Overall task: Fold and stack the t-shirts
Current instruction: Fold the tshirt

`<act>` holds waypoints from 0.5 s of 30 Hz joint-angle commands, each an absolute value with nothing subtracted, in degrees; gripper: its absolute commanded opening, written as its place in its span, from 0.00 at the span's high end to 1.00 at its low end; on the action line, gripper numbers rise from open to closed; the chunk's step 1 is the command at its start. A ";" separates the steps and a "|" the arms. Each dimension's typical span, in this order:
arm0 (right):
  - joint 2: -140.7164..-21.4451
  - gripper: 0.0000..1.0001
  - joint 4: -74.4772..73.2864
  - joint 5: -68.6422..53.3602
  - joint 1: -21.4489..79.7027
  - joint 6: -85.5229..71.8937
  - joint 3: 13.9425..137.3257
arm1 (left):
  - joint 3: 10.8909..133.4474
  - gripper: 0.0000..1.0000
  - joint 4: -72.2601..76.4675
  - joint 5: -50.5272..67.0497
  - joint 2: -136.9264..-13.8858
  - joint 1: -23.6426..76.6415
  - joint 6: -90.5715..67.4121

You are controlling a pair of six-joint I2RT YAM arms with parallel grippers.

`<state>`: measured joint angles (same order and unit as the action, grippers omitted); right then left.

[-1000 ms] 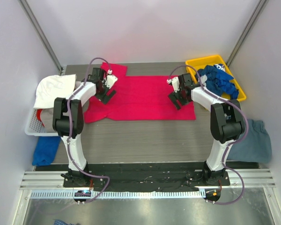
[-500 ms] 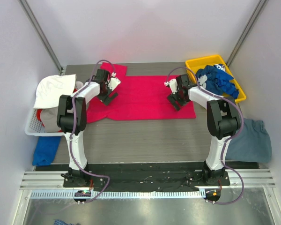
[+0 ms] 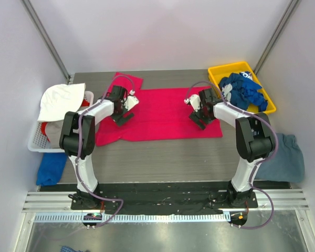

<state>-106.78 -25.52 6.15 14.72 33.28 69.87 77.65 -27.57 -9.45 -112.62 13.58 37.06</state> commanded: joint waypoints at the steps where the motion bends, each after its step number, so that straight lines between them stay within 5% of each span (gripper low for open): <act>1: -104.33 0.16 -36.82 8.88 14.68 37.61 65.31 | 70.85 0.00 -36.12 -8.96 -111.54 14.68 38.23; 15: -94.93 0.16 -45.17 8.17 17.22 39.11 60.12 | 61.44 0.00 -39.37 -9.58 -102.49 20.04 37.09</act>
